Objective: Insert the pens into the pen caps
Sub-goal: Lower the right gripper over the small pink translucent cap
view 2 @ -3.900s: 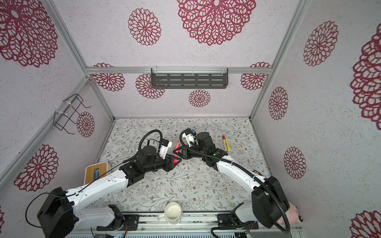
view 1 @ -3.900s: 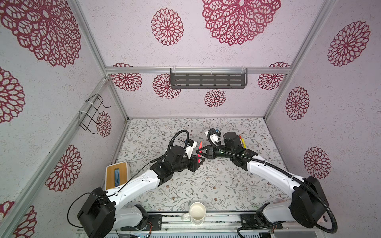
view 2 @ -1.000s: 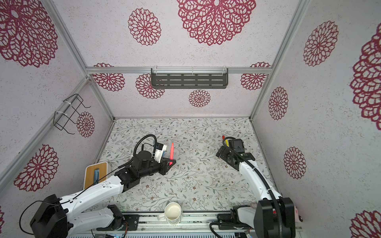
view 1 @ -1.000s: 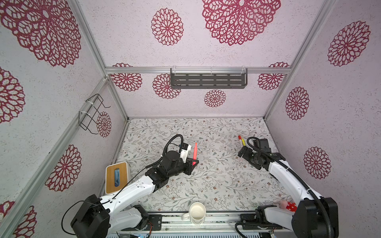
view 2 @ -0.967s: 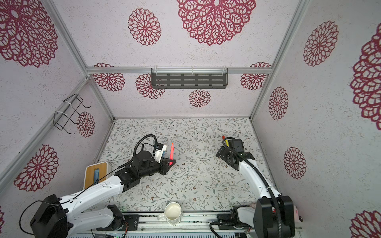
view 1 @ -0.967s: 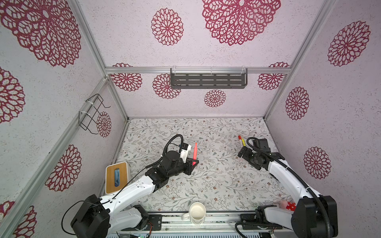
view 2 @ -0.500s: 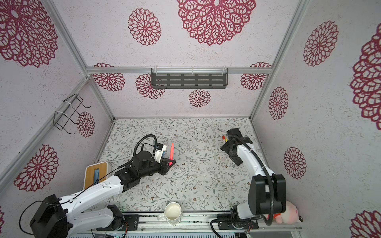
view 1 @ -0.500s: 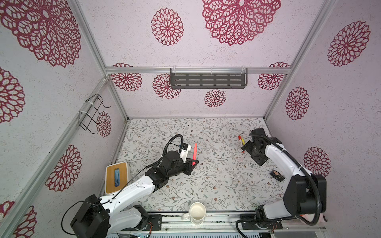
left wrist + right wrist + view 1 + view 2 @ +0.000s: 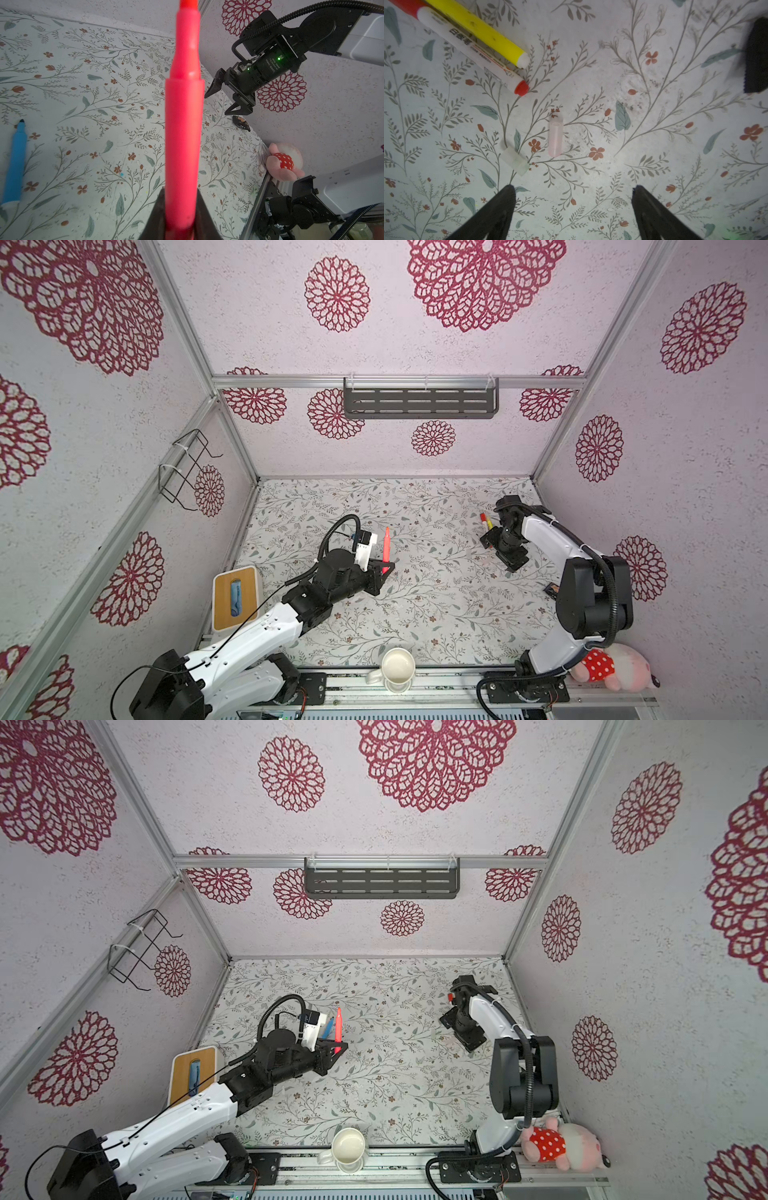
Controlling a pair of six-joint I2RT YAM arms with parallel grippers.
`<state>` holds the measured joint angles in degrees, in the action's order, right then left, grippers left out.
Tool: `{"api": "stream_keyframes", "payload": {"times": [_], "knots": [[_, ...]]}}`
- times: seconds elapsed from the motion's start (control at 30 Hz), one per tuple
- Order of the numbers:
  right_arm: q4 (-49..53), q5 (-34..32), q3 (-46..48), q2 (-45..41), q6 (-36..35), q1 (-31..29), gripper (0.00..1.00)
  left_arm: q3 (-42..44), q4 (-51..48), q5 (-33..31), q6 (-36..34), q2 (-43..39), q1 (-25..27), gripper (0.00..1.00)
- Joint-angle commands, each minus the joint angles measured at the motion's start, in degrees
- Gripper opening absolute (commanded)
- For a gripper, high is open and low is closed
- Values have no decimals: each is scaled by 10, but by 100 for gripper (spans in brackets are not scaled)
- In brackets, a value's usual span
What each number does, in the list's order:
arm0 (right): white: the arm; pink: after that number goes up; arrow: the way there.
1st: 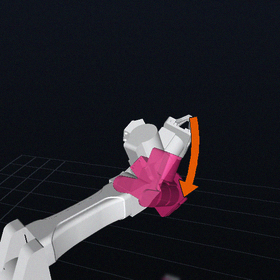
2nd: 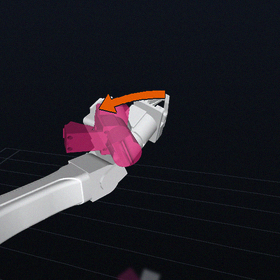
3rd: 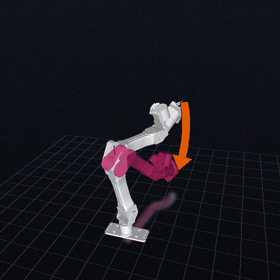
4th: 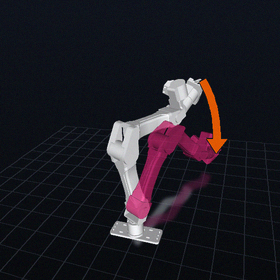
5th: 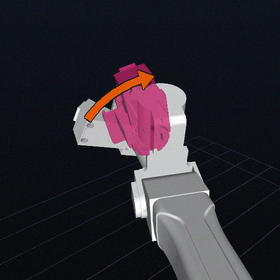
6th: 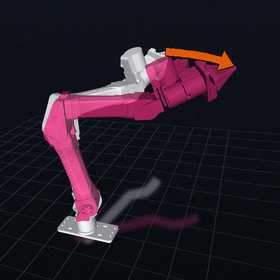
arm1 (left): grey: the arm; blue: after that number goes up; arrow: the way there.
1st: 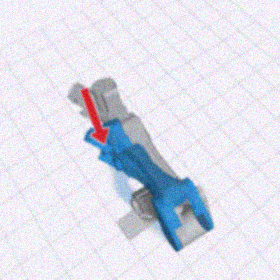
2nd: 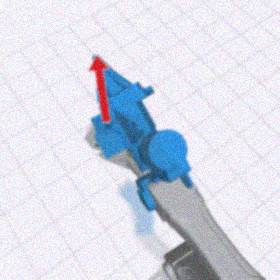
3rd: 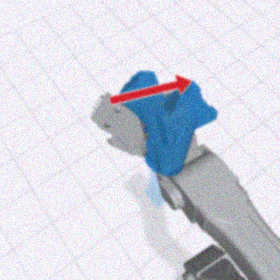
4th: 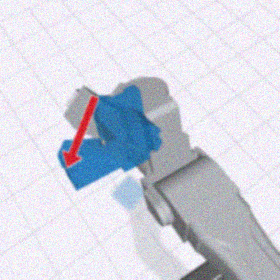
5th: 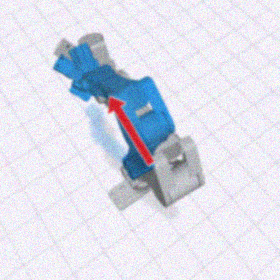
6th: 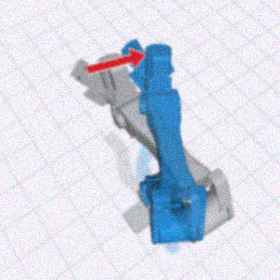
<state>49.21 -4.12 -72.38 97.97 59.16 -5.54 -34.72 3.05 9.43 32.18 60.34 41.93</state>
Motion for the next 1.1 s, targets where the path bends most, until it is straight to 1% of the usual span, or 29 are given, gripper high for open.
{"api": "stream_keyframes", "payload": {"times": [0.0, 0.2, 0.37, 0.47, 0.63, 0.73, 0.83, 0.97, 1.07], "knots": [[24, 8, -13, 16, 31, 3, 89, 3, -1, -10, 4, -9, -5, 0], [7, 22, -18, 39, 29, 4, 83, 4, -1, -12, 4, -10, -5, 0], [2, 21, -34, 64, 26, 5, 73, 9, 2, -14, 8, -14, -5, 0], [11, 10, -46, 79, 23, 5, 73, 11, 1, -17, 9, -18, -5, 0], [1, 10, -50, 91, 15, 5, 71, 12, -4, -22, 7, -24, -5, 0], [-4, 14, -53, 102, 11, 7, 68, 12, -5, -24, 6, -24, -5, 0], [-12, 32, -61, 115, 2, 16, 66, 11, -5, -24, 7, -23, -5, 0], [-6, 19, -73, 126, -2, 18, 63, 13, -9, -28, 5, -26, -5, 0], [-8, 20, -72, 134, 0, 20, 59, 14, -10, -30, 5, -29, -5, 0]]}}
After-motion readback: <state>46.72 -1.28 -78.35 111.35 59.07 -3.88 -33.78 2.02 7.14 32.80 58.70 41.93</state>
